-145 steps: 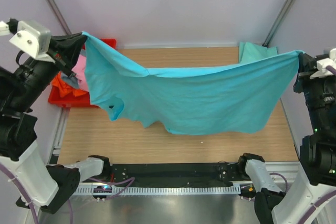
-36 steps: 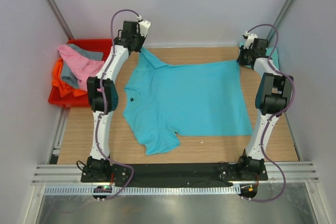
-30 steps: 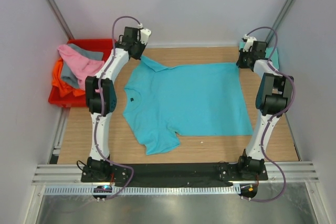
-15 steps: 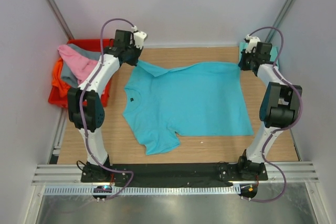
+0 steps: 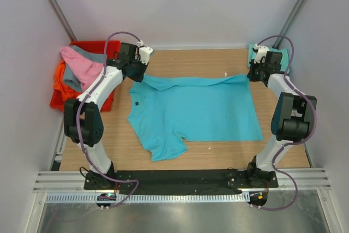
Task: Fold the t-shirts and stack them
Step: Fold the tshirt
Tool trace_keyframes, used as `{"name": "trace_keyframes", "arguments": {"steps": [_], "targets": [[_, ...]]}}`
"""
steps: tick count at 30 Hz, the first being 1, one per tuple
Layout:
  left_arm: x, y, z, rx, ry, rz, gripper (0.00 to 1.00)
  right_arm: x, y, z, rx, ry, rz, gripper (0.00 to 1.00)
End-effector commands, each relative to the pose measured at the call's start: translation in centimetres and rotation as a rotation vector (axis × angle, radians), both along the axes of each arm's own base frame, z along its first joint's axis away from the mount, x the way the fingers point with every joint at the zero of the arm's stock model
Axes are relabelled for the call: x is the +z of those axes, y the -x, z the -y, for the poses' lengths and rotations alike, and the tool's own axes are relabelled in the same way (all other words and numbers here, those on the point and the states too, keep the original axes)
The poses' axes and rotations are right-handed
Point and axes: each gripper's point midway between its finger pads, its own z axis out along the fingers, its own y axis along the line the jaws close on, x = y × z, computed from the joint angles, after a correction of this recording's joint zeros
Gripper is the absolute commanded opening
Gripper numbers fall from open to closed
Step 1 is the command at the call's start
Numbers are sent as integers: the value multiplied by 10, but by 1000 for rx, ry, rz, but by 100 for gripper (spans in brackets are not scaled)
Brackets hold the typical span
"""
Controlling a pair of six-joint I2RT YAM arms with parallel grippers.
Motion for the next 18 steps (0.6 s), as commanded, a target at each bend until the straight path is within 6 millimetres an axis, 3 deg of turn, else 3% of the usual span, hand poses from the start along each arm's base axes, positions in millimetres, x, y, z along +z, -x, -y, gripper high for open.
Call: {"name": "trace_keyframes", "arguments": {"steps": [1, 5, 18], "targets": [[35, 8, 3, -4, 48, 76, 0, 36, 0, -1, 15, 28, 99, 1], [42, 15, 2, -8, 52, 90, 0, 40, 5, -3, 15, 27, 105, 1], [33, 37, -2, -14, 58, 60, 0, 33, 23, -5, 24, 37, 83, 1]]}}
